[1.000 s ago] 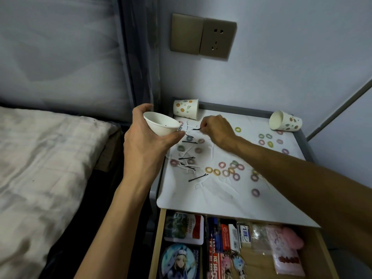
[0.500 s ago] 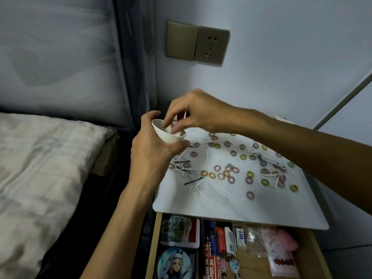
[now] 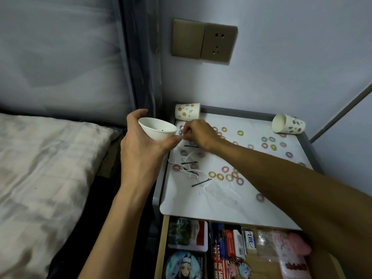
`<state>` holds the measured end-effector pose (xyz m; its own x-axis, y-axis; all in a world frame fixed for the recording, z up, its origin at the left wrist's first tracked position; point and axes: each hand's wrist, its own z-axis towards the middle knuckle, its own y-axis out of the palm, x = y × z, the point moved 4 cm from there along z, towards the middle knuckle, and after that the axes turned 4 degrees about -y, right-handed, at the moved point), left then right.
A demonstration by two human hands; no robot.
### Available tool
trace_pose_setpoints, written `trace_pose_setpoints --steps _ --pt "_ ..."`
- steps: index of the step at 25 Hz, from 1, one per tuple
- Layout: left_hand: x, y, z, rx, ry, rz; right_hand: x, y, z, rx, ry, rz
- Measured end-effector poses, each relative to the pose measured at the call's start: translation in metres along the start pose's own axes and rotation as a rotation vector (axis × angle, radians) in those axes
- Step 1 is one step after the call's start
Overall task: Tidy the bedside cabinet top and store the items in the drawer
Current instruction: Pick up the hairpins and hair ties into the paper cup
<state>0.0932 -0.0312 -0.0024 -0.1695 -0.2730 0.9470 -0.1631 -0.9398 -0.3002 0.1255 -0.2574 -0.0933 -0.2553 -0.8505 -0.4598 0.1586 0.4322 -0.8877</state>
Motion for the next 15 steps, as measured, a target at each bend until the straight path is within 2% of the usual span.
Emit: trace_pose_setpoints --steps 5,10,15 --pt "0.0 0.001 0.0 0.004 -0.002 0.005 -0.003 0.005 0.004 0.031 -0.007 -0.182" --pt "0.002 0.002 -0.002 -0.011 -0.009 -0.004 -0.007 0.006 -0.005 -0.019 -0.191 -0.557" --pt "0.002 0.0 -0.002 -0.006 -0.01 -0.01 0.006 -0.013 -0.007 -0.01 -0.145 -0.505"
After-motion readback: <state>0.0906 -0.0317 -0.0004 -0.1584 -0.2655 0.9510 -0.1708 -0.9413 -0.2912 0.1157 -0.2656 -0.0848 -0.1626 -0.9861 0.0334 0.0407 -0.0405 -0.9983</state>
